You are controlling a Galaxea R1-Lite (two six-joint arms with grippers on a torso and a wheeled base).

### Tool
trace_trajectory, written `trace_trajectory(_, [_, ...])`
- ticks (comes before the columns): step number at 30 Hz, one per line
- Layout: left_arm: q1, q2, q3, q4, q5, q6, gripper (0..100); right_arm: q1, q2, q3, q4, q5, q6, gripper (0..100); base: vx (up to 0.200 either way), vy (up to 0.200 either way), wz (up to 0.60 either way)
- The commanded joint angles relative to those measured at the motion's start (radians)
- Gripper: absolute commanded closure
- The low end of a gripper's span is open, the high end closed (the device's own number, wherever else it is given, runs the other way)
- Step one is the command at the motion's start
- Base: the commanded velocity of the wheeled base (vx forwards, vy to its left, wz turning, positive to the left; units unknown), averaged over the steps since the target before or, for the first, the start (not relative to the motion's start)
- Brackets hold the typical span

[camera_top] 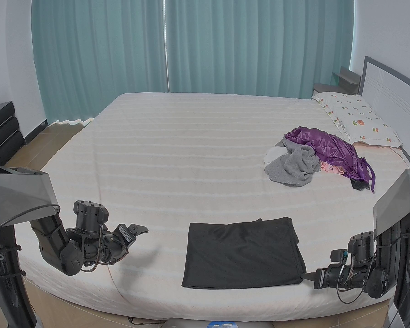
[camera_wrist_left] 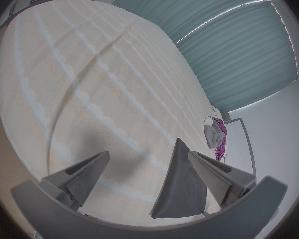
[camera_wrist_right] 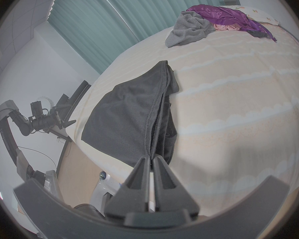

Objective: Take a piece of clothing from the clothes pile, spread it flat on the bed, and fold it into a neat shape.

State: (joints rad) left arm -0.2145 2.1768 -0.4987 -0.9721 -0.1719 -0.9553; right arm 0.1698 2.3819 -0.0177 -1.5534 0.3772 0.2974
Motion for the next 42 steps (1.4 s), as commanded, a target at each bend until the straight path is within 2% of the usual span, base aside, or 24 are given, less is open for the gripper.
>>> trace_trajectory(1, [0.001,0.001,0.0,0.0,0.0,0.0,0,-0.009,0.008,0.002,-0.008,0.0,-0.006,0,0.0,0.0,0.0])
trace_trajectory(15, [0.001,0.001,0.0,0.0,0.0,-0.003,0,-0.049,-0.032,-0.041,-0.013,0.005,-0.003,0,0.0,0.0,0.0])
trace_trajectory(21, [0.001,-0.002,0.0,0.0,0.002,-0.003,0,-0.061,-0.052,-0.093,-0.013,0.003,0.098,0,0.0,0.0,0.0])
trace_trajectory(33, [-0.009,-0.018,0.009,0.0,0.002,-0.003,0,-0.064,-0.055,-0.145,-0.013,0.003,0.195,0,0.0,-0.2,0.0])
trace_trajectory(36, [-0.022,-0.026,0.017,0.0,0.002,0.0,0,-0.069,-0.049,-0.173,-0.013,0.003,0.252,0,0.0,-0.2,0.0])
trace_trajectory(42, [-0.026,-0.025,0.012,0.0,0.003,0.003,0,-0.067,-0.043,-0.219,-0.013,0.005,0.353,0,0.0,0.0,0.0])
